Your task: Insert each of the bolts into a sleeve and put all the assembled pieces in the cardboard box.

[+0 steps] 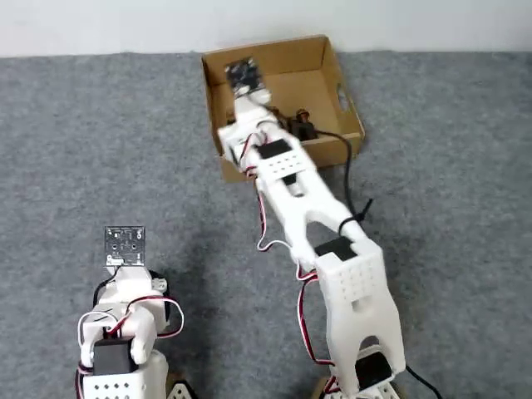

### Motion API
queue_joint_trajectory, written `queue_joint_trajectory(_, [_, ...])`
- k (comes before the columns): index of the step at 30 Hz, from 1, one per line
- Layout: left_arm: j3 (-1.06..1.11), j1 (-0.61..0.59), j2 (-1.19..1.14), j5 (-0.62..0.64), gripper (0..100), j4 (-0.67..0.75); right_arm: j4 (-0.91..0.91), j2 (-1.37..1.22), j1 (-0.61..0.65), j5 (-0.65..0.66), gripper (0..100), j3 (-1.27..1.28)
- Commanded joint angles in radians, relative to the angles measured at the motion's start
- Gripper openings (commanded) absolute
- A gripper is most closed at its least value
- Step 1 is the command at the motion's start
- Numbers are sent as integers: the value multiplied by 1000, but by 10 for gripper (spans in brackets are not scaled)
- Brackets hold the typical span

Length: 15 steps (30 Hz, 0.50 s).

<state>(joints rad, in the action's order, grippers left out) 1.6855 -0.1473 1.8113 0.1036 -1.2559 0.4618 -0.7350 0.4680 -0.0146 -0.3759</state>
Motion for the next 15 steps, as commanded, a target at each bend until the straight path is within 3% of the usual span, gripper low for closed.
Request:
queue_joint_trajectory(1, [-2, -8, 9, -2, 6, -5, -19, -15, -2, 9, 9, -78])
queue_joint_trajectory(8, [-2, -8, 9, -2, 6, -5, 10, -42, -7, 11, 119, -80])
queue_joint_trajectory(15, [-2, -8, 9, -2, 6, -5, 51, 21, -13, 9, 49, -83])
